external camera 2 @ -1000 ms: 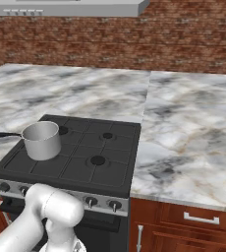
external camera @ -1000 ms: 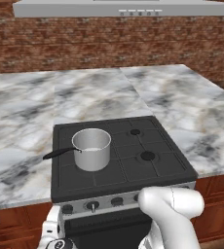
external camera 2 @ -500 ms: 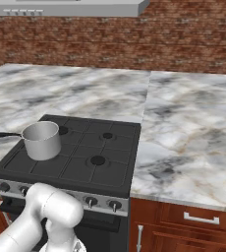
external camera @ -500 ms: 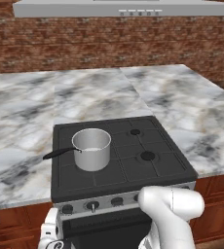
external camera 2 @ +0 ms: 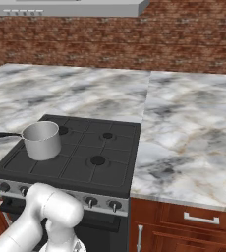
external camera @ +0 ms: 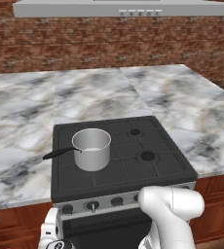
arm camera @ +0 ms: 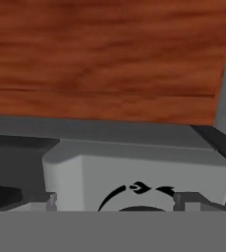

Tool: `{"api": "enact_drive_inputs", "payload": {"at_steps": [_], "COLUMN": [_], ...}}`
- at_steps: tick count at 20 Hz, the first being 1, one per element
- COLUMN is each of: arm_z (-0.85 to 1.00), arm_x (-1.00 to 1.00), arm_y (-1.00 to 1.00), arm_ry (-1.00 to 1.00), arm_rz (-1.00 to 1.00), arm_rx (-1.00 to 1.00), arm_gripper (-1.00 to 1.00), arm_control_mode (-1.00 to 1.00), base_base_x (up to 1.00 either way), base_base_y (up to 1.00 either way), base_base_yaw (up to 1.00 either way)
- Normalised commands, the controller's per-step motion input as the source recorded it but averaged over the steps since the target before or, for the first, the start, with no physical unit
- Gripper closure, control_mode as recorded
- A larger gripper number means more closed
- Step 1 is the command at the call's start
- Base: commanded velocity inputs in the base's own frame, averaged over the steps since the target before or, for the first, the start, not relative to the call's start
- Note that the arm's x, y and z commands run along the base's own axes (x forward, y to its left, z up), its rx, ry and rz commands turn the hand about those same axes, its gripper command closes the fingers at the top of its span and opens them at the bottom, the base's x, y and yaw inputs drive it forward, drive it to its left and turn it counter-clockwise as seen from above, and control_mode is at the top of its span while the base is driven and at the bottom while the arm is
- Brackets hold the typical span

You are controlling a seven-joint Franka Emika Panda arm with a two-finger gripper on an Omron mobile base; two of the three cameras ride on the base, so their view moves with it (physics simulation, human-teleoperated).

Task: Turn off the front left burner of the stove.

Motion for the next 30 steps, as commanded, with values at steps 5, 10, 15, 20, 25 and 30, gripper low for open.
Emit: {"api": "enact_drive_inputs", "payload": {"at_steps": [5,10,15,20,25,30], "arm_z": [0.00,0.08,0.21,0.36,0.08,-0.05], "arm_x": [0.09,0.00,0.00,0.00,0.00,0.00], "arm_y": [-0.05,-0.11,-0.11,-0.12,-0.19,-0.19], "arm_ry": [0.00,0.00,0.00,0.00,0.00,0.00], "arm_rz": [0.00,0.00,0.00,0.00,0.00,0.00], "arm_rx": [0.00,0.00,0.00,0.00,0.00,0.00], "arm_gripper": [-1.00,-1.00,-1.00,-1.00,-1.00,-1.00], "arm_control_mode": [-1.00,-1.00,-1.00,-1.00,-1.00,-1.00], "base_base_x": [0.00,0.00,0.00,0.00,0.00,0.00], "base_base_y": [0.00,0.00,0.00,0.00,0.00,0.00], "base_base_yaw": [0.00,0.00,0.00,0.00,0.00,0.00]}}
